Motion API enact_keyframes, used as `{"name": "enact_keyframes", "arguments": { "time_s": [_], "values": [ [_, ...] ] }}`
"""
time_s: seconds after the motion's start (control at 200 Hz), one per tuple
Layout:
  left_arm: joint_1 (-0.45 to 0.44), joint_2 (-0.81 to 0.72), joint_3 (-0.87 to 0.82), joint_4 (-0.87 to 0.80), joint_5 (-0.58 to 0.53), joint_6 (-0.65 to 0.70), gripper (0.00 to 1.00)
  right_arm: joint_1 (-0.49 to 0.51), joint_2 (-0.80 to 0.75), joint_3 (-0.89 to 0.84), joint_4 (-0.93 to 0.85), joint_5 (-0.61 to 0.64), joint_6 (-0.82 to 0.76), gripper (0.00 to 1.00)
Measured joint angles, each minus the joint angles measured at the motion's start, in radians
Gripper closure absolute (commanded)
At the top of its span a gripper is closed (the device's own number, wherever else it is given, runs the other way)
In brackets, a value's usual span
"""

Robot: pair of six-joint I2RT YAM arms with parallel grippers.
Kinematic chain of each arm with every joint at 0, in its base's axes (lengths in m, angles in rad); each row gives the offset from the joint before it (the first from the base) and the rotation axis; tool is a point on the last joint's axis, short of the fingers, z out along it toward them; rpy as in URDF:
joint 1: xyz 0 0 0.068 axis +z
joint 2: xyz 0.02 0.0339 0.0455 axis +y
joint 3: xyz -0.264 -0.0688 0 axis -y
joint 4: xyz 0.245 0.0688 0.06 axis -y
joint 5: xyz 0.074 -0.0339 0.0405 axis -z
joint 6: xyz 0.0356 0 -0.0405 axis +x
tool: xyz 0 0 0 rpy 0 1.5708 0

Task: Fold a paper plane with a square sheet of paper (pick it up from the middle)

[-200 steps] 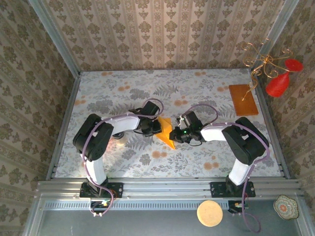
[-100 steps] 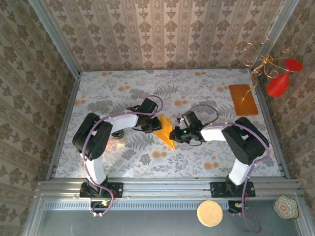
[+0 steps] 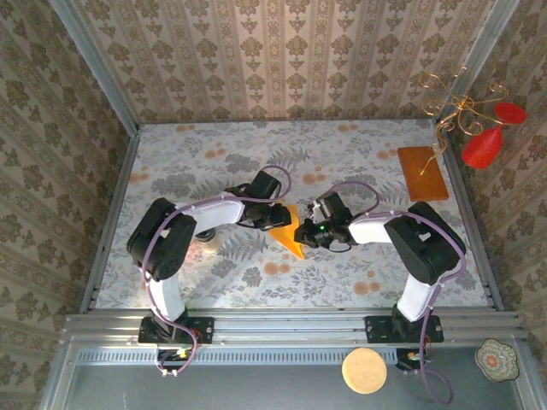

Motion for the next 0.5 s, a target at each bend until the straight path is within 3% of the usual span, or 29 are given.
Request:
{"name": "enact_keyframes", "arguments": {
  "time_s": [0.32,0.5],
  "values": [
    [-0.012,0.073,0.078,-0.1,-0.065,0.017,0.66,-0.008,0.005,0.011,-0.017,-0.021,-0.023,0.83],
    [-0.012,0.099,0.113,-0.148,-0.088,0.017,0.71,-0.018,0.002,0.012,-0.016,-0.045,-0.041,0.75]
  ]
}}
